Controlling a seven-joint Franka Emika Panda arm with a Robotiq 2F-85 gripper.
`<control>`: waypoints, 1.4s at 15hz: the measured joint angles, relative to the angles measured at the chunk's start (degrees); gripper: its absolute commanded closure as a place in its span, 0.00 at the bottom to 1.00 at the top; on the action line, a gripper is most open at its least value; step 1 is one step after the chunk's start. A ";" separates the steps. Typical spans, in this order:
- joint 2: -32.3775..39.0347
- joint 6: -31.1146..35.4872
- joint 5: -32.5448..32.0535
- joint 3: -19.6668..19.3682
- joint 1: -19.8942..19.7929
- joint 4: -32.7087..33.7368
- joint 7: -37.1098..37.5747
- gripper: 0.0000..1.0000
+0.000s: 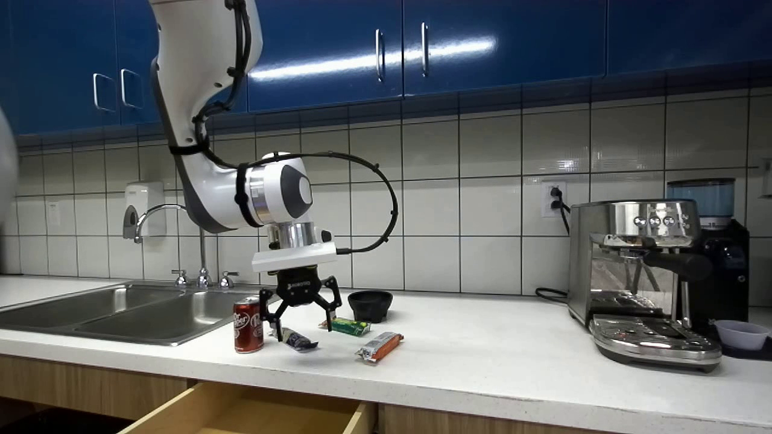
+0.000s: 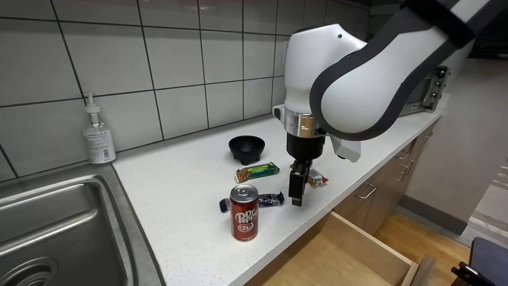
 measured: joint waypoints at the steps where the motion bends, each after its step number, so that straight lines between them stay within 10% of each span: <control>1: 0.00 -0.01 0.00 0.00 0.00 0.00 0.00 0.00; 21: 2.44 2.76 -0.01 2.25 0.01 2.46 -8.49 0.00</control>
